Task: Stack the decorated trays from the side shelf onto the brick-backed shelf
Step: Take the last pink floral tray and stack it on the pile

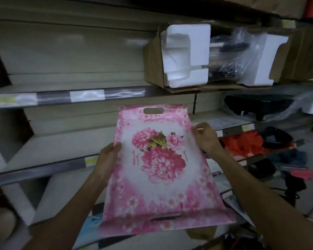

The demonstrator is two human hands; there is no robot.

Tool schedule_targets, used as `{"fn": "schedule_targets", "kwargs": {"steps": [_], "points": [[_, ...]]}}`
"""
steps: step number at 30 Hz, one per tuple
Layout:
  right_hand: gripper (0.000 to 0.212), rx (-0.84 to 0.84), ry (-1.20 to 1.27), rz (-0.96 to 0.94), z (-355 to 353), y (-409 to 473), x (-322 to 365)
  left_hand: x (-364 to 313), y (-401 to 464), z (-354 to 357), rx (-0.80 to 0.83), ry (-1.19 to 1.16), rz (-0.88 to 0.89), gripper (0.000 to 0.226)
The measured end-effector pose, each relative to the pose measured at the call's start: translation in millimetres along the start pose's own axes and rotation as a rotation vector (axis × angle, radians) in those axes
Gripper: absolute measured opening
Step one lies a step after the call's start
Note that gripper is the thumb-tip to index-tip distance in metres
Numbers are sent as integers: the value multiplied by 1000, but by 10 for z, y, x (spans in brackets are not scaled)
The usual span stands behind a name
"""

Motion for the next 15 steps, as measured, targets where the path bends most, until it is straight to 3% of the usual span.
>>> {"fn": "schedule_targets", "kwargs": {"steps": [5,15], "points": [[44,223,238,140,361,-265,76,63,-467,-274,-94,-30,-30,25],[39,321,150,-71,1207,-835,795,178,-1290,-1288,-316,-31,-16,23]]}}
Point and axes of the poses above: each hand's wrist, its own y-axis towards the middle knuckle, its own z-axis out of the palm, x = y × z, the point moved 1 cm from there along y, towards the middle knuckle, and after that the axes turned 1 degree about x, right-handed, at the moved point
